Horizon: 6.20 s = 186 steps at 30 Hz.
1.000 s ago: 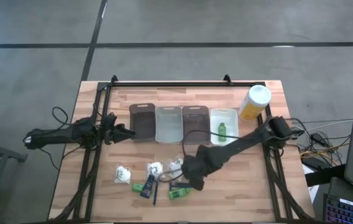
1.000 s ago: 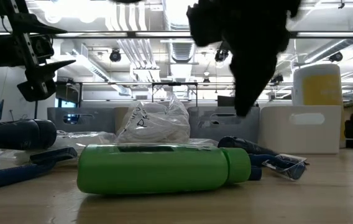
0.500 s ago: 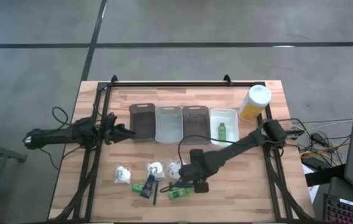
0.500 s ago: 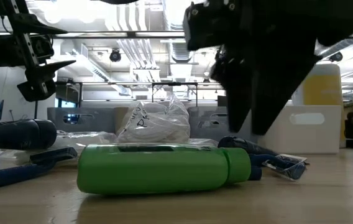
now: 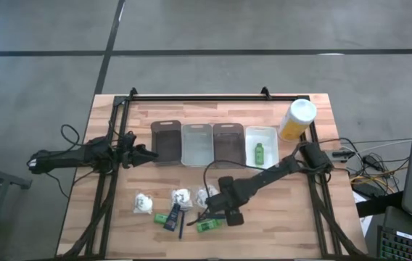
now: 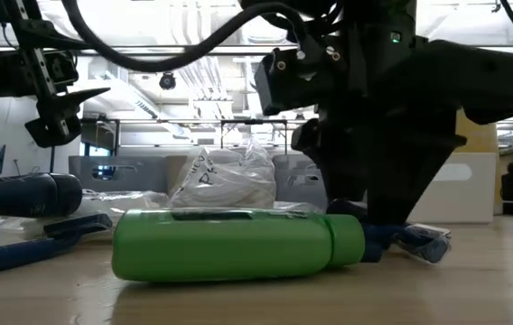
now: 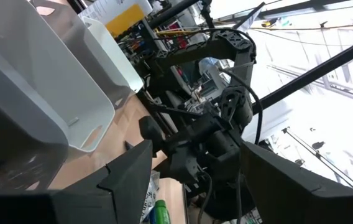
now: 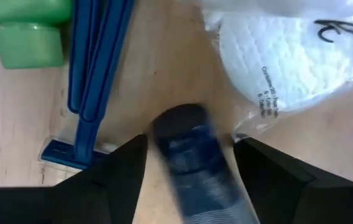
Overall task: Pick & Place Travel size toiletries
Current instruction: Put the blue shave cream into the right black bin, then put the blue razor into the left black bin
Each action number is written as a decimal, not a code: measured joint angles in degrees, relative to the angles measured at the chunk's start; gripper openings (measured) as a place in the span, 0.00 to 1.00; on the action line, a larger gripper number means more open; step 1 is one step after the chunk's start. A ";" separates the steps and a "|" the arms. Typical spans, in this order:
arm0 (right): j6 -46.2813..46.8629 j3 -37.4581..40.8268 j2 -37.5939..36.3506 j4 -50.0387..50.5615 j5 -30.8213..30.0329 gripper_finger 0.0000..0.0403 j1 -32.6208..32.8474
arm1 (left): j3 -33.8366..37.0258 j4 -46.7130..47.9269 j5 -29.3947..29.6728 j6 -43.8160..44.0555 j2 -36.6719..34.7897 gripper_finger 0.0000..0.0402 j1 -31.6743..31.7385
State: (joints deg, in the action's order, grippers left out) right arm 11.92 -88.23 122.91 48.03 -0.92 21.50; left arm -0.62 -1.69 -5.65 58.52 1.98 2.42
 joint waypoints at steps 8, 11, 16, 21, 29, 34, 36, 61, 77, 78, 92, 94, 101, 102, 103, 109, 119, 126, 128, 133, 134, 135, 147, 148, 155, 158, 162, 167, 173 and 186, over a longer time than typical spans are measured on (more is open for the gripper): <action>2.91 -0.61 0.20 0.30 0.51 0.38 -0.35 | 0.00 0.02 0.00 0.00 0.00 0.62 0.01; 4.59 -0.59 -0.29 1.09 0.24 0.29 -0.35 | 0.00 0.02 0.00 0.00 0.00 0.62 -0.01; 12.21 -0.39 -3.80 4.37 -0.92 0.28 -0.47 | 0.00 0.02 0.00 0.00 0.00 0.62 0.00; 23.57 -0.46 -11.00 10.17 -5.33 0.34 0.28 | 0.00 0.02 0.00 0.00 0.00 0.62 0.02; 57.06 -0.04 -24.21 18.57 -27.55 0.30 -1.65 | 0.00 0.04 0.20 0.00 0.00 0.62 0.00; 64.70 1.79 -28.18 17.21 -29.69 0.31 -10.41 | 0.00 0.04 0.26 0.00 0.00 0.62 0.01; 62.31 2.65 -28.18 13.55 -27.59 0.33 -14.76 | 0.00 0.06 0.33 0.00 0.00 0.62 0.01; 63.52 11.47 -19.26 -3.76 -16.98 0.59 -27.49 | 0.00 -0.27 0.35 0.46 0.00 0.62 0.00; 37.94 3.56 -20.62 -3.28 -12.48 0.70 0.30 | 0.00 -0.20 0.39 0.44 0.00 0.62 0.00; 37.96 3.63 -20.43 -3.51 -12.48 0.69 1.90 | 0.00 -0.20 0.39 0.35 0.00 0.62 0.00; 37.37 0.45 -7.81 -2.41 -0.61 0.58 6.80 | 0.00 0.02 1.36 6.69 0.00 0.62 0.02; 34.70 -0.65 -6.55 -2.33 -0.60 0.56 6.76 | 0.00 0.07 1.36 6.51 0.03 0.62 0.02; 27.35 -1.84 -3.31 -2.13 -0.66 0.52 6.62 | 0.00 0.26 1.39 6.47 0.27 0.62 0.02; 26.47 -1.88 -2.94 -2.11 -0.67 0.52 6.62 | 0.00 0.26 1.36 6.45 0.31 0.62 0.02; 25.89 -1.89 -2.53 -2.11 -0.70 0.51 6.62 | 0.00 0.26 1.33 6.45 0.31 0.62 0.02; 23.73 -2.51 -2.03 -2.51 -1.63 0.47 6.47 | 0.00 0.28 1.31 6.40 0.35 0.62 0.02; 20.20 -2.24 0.05 -3.94 -2.56 0.36 6.19 | 0.00 0.35 1.29 6.32 0.37 0.62 0.02; 19.98 -2.21 0.04 -3.85 -2.22 0.27 6.21 | 0.00 0.37 1.29 6.32 0.37 0.62 0.02; 19.98 -2.23 0.04 -3.88 -2.10 0.24 6.21 | 0.00 0.37 1.29 6.34 0.37 0.62 0.02; 19.98 -2.23 0.04 -3.85 -2.03 0.16 6.21 | 0.00 0.39 1.29 6.34 0.37 0.62 0.02; 19.98 -2.23 0.04 -3.84 -1.87 0.15 6.21 | 0.00 0.39 1.29 6.34 0.37 0.62 0.02; 19.98 -2.23 0.04 -3.68 -1.61 0.13 6.21 | 0.00 0.39 1.29 6.36 0.37 0.62 0.02; 20.45 -2.21 -1.85 2.72 1.08 0.10 6.22 | 0.00 0.52 2.16 6.40 0.37 0.62 0.01; 20.70 -2.21 -2.04 2.78 1.16 0.10 6.22 | 0.00 0.52 2.16 6.40 0.37 0.62 0.00; 24.75 -2.24 -2.39 4.96 0.02 0.10 5.88 | 0.00 0.52 2.79 6.40 0.39 0.62 -0.01; 24.82 -2.86 -3.44 6.66 -2.06 0.07 5.81 | 0.00 0.54 3.20 6.45 0.37 0.62 0.00; 26.02 -3.45 -5.95 7.67 -2.10 0.07 5.44 | 0.02 0.17 4.95 6.89 0.42 0.62 -0.01; 33.51 -3.45 -10.55 11.04 -5.91 0.07 4.84 | 0.02 -1.43 9.74 10.09 0.46 0.61 0.03; 41.16 -3.47 -17.19 11.11 -12.56 0.07 2.74 | -1.12 -6.16 3.57 2.13 2.07 0.57 -0.16; 37.21 -3.45 -18.54 2.48 -12.15 0.07 -4.09 | -16.21 -3.64 -4.98 -26.85 23.22 0.45 -0.76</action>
State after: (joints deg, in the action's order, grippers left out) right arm 49.13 -91.68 104.38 50.52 -13.08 17.40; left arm -16.83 -5.34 -10.63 31.67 25.19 1.66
